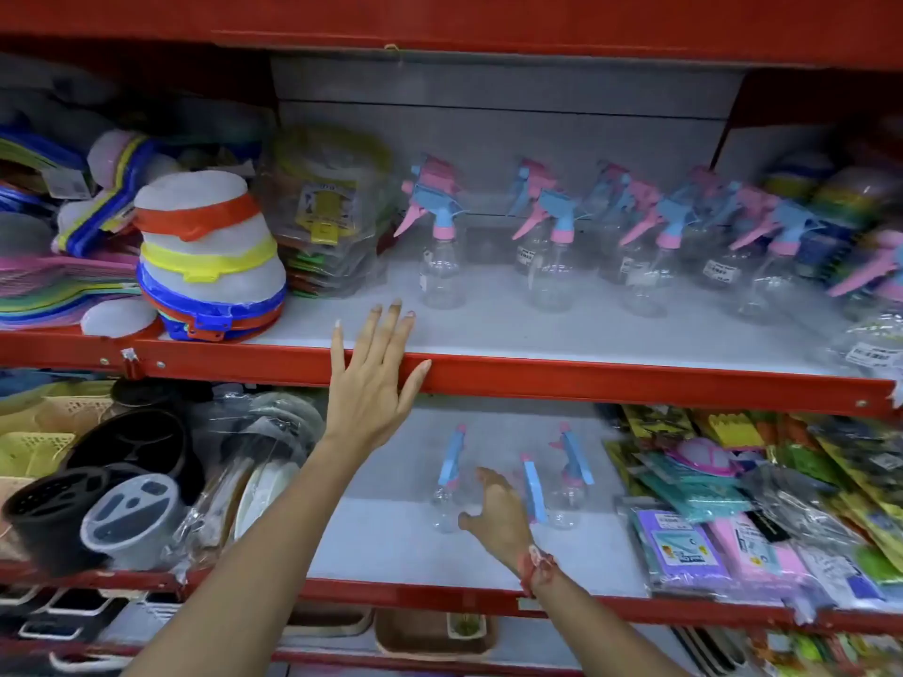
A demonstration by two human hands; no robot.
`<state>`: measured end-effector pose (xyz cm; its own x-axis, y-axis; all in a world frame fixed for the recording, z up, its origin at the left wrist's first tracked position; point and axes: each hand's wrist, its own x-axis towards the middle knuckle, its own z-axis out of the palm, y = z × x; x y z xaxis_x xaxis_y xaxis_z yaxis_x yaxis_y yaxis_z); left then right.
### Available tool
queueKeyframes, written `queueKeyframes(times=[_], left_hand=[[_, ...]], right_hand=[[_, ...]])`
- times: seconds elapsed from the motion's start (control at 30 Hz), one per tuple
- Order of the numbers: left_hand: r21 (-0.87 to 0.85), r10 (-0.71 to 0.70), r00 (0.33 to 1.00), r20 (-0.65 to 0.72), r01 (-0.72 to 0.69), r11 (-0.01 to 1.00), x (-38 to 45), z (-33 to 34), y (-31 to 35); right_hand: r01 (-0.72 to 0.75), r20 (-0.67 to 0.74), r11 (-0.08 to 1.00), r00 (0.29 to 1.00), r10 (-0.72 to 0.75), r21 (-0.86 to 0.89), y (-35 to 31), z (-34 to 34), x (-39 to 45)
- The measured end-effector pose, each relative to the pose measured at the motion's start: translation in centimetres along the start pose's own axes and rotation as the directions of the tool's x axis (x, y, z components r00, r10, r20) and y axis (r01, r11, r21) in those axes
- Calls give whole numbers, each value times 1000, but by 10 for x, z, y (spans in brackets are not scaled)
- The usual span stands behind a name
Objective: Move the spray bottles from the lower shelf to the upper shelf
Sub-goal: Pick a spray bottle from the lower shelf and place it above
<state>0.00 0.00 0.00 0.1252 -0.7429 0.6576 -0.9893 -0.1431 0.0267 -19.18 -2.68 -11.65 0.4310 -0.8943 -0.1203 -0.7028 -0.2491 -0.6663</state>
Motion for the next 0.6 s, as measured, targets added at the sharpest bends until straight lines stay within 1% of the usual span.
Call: queueKeyframes(times=[0.1,0.17,0.2,0.27,0.43,0.53,0.6], left_hand=[[45,38,998,-46,-36,998,3,6,-4],[70,65,995,-82,-59,996,1,15,-6],[71,70,994,-79,-65,995,1,16,-7],[81,81,993,-89,-74,994,3,19,-10],[114,98,989,-113,-85,990,2,18,-8],[108,93,989,-112,-81,991,2,16,-8],[104,85,991,-103,-75,992,2,15,-7]], right_hand=[[-88,33,995,996,87,52,-4,10,9],[-118,63,991,991,114,56,-4,17,17],[-122,75,991,990,117,63,-3,20,20],[-126,89,989,989,119,77,-2,26,27],[-146,63,979,988,138,145,0,40,33],[-118,26,971,993,115,207,-1,39,26],[-72,19,976,997,69,206,-1,30,17]])
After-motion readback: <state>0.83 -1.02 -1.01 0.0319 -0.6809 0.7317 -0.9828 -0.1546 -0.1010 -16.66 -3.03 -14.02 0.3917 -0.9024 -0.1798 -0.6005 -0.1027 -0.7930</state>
